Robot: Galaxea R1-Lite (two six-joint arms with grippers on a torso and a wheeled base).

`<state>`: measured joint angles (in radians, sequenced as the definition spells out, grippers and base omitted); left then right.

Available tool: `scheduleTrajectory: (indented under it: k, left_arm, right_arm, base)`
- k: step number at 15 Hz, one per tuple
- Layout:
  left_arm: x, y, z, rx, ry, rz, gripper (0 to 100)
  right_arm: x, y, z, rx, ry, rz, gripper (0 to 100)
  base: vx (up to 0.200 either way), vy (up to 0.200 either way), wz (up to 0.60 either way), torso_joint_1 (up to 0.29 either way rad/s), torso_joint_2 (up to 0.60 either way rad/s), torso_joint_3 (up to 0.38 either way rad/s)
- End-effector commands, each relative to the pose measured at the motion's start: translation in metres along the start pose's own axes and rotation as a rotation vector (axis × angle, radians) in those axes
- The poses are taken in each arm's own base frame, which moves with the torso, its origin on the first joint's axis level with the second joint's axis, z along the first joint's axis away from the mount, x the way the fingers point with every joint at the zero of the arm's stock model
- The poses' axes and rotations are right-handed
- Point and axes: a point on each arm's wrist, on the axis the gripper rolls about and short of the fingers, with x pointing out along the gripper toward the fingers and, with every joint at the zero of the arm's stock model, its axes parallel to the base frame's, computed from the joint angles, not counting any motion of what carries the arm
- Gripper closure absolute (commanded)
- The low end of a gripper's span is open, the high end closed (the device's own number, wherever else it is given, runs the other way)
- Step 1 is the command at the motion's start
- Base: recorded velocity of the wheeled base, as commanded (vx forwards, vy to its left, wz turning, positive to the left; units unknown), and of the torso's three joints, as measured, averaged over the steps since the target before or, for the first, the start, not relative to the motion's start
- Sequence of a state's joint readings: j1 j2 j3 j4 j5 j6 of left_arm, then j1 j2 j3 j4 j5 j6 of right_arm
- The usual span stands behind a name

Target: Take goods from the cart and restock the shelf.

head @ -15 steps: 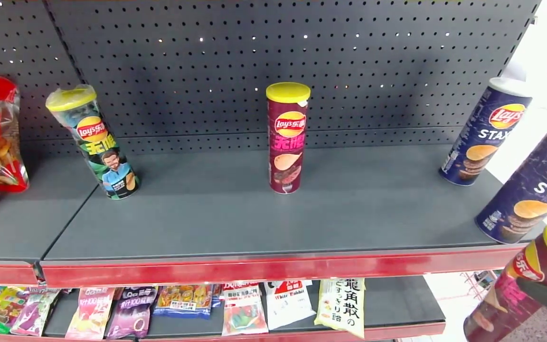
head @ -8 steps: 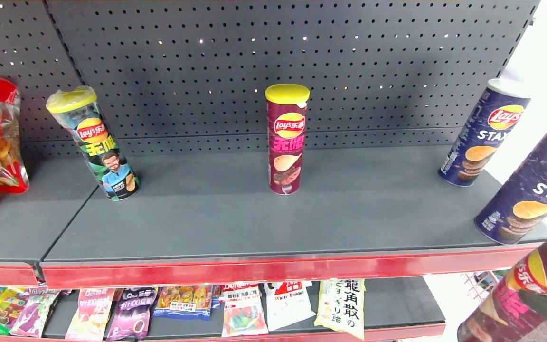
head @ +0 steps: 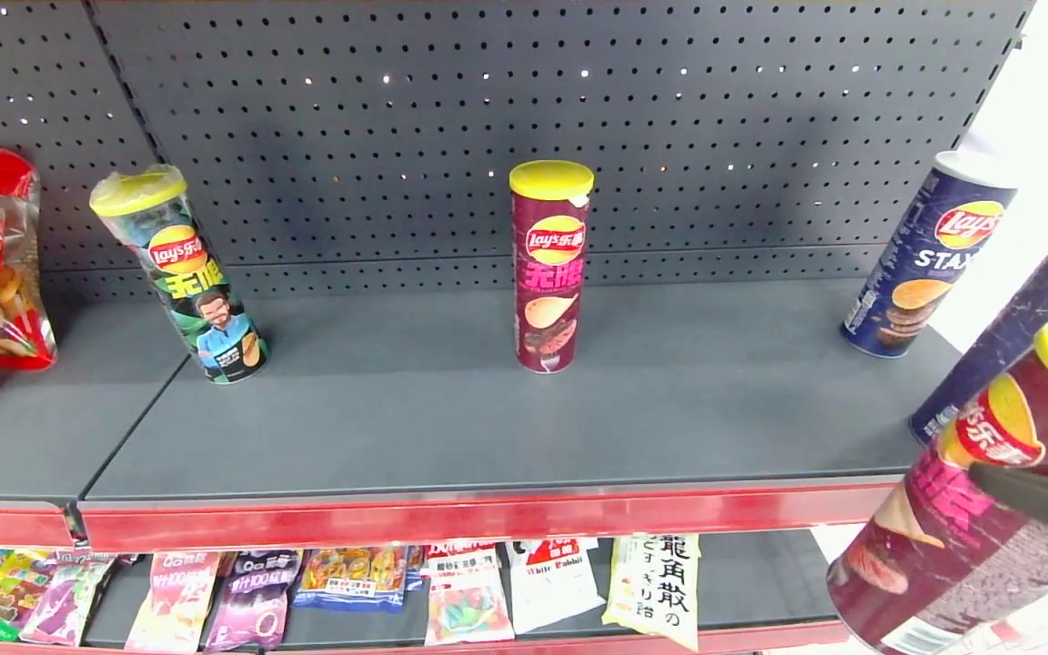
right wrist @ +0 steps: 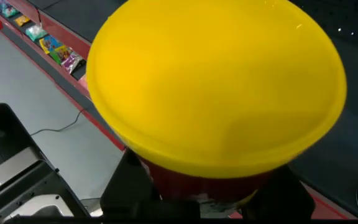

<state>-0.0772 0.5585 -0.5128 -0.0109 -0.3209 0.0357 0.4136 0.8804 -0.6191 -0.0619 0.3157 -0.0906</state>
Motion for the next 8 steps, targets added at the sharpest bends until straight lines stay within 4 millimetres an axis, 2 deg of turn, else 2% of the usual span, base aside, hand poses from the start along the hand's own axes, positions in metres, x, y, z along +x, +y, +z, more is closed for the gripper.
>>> scheduleTrajectory:
  k: [1,2,3,4,5,6,7,8]
  left_arm:
    - [0.136,0.017,0.037,0.060,0.162,-0.345,0]
    - [0.151,0.016,0.039,0.062,0.162,-0.374,0]
    - [0.191,0.008,0.043,0.062,0.163,-0.487,0]
    - [0.206,0.006,0.044,0.062,0.164,-0.534,0]
    - [0.233,-0.002,0.045,0.066,0.168,-0.601,0]
    - [0.249,-0.003,0.044,0.072,0.174,-0.613,0]
    - [0.275,-0.004,0.042,0.107,0.169,-0.626,0]
    - [0.293,-0.004,0.041,0.126,0.164,-0.631,0]
  right_arm:
    - [0.017,-0.005,0.006,0.016,0.038,0.007,100]
    - [0.017,-0.005,0.007,0.015,0.035,0.007,100]
    - [0.016,-0.005,0.007,0.014,0.031,0.003,100]
    - [0.015,-0.005,0.008,0.013,0.028,0.003,100]
    - [0.015,-0.006,0.010,0.010,0.020,-0.002,100]
    - [0.015,-0.006,0.011,0.010,0.018,-0.004,100]
    - [0.014,-0.005,0.011,0.010,0.017,-0.004,100]
    - [0.014,-0.005,0.011,0.009,0.015,-0.006,100]
  base:
    - [0.000,0.000,0.00,0.000,0.00,0.000]
    - [0.000,0.000,0.00,0.000,0.00,0.000]
    - [0.000,0.000,0.00,0.000,0.00,0.000]
    - [0.000,0.000,0.00,0.000,0.00,0.000]
    - [0.000,0.000,0.00,0.000,0.00,0.000]
    - [0.000,0.000,0.00,0.000,0.00,0.000]
    - [0.000,0.000,0.00,0.000,0.00,0.000]
    - [0.000,0.000,0.00,0.000,0.00,0.000]
